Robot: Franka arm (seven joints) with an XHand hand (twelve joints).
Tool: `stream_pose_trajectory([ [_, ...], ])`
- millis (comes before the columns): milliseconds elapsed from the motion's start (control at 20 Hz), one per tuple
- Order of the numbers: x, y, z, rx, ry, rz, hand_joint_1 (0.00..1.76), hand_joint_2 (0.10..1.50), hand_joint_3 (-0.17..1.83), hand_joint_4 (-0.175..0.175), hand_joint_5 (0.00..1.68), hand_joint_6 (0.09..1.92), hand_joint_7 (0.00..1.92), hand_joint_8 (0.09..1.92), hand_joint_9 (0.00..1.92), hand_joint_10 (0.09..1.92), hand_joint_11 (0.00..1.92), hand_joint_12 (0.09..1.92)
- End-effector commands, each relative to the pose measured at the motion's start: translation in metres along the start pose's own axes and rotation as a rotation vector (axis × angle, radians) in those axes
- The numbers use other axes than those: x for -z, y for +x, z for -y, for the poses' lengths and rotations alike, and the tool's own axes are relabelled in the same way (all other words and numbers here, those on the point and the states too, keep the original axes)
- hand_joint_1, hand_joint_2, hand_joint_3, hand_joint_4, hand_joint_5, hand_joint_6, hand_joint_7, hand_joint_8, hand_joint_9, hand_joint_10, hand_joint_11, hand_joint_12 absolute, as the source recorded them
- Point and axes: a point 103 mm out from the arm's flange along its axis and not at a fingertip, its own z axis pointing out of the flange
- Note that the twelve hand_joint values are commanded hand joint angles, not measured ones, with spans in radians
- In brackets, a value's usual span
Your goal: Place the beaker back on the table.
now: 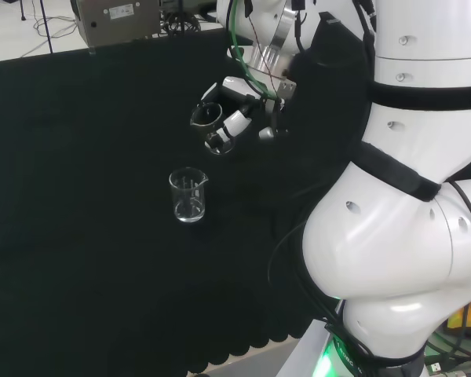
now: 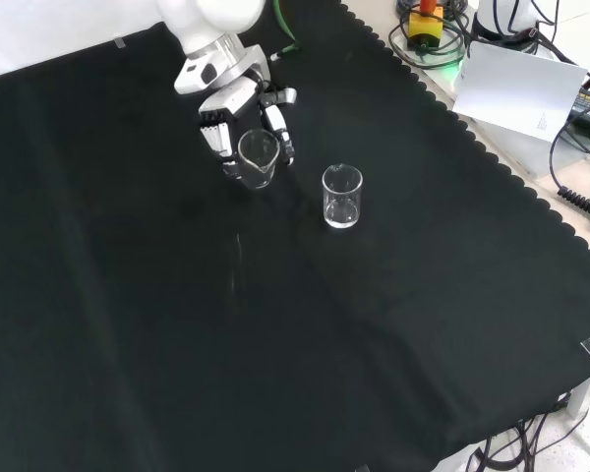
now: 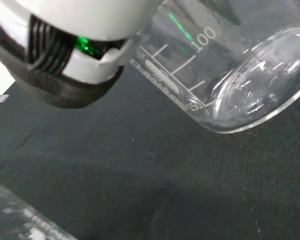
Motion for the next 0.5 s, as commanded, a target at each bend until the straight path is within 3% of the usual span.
stream_pose_trajectory([
  [50,-0.018,-0.011,-0.021,0.022,-0.003,-0.04,1.13,0.75,0.46,0.175,1.29,0.56,1.73,0.09,1.69,0.09,1.48,0.56],
  [500,-0.032,-0.02,-0.031,0.036,0.011,-0.093,1.13,0.76,0.46,0.174,1.29,0.56,1.72,0.09,1.67,0.09,1.46,0.56],
])
